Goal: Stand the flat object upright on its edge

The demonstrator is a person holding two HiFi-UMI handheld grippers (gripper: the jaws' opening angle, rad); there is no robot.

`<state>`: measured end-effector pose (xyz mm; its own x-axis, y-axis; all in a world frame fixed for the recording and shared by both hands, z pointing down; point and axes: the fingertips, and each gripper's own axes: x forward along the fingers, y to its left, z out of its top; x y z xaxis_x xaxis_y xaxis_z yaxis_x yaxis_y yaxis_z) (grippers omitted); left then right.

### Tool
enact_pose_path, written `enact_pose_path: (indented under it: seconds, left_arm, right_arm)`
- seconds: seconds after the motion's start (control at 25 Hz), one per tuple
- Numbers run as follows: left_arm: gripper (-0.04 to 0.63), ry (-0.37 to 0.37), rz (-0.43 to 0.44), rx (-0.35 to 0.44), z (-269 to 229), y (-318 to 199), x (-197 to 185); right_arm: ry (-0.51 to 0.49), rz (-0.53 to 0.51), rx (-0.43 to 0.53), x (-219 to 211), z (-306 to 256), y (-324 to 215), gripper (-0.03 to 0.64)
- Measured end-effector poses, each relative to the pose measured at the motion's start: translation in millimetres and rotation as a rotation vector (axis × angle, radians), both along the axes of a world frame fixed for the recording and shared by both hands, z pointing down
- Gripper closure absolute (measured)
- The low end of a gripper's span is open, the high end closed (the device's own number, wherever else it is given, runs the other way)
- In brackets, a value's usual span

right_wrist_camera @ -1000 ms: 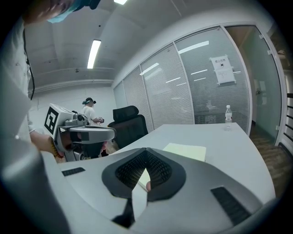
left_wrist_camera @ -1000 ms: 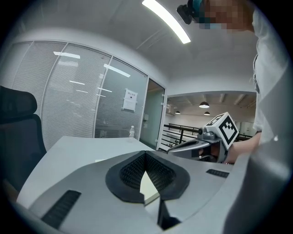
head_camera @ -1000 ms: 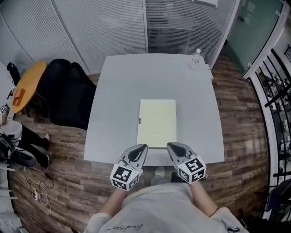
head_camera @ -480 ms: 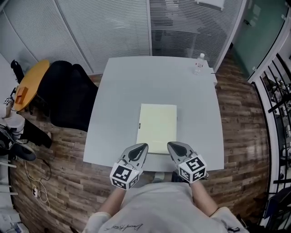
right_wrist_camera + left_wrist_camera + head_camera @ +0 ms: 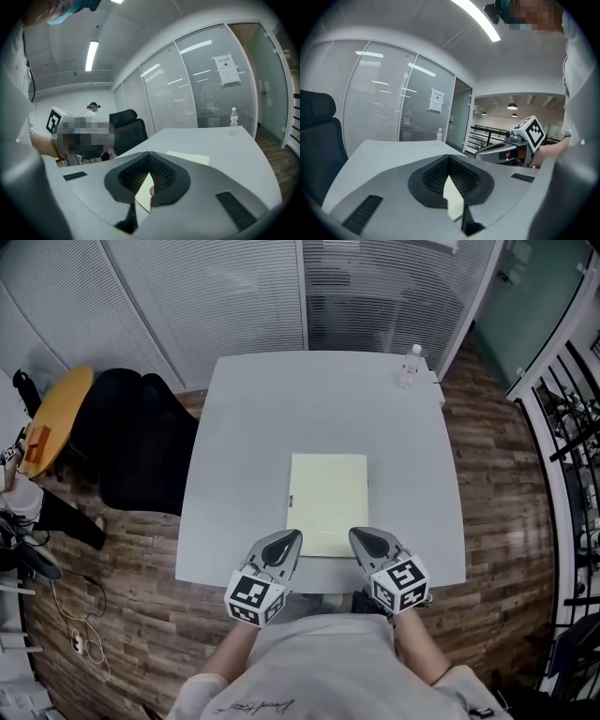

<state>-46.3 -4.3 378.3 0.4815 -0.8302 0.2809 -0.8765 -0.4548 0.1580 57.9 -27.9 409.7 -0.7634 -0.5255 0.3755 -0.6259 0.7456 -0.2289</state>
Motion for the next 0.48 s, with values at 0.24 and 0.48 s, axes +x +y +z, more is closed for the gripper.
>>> enact_pose_path:
  seconds: [0.24, 0.48]
  left_arm:
    - [0.584, -0.003, 0.047, 0.004, -2.3, -13.6, -4.1]
    - [0.584, 0.002, 0.063, -0.016, 4.4, -20.2, -8.3]
  right_arm:
    - [0.01, 0.052, -0.01, -0.9, 2.3, -6.3, 0.592]
    - [0.026, 0.091, -0.02, 1.0, 6.5, -11.8, 0.592]
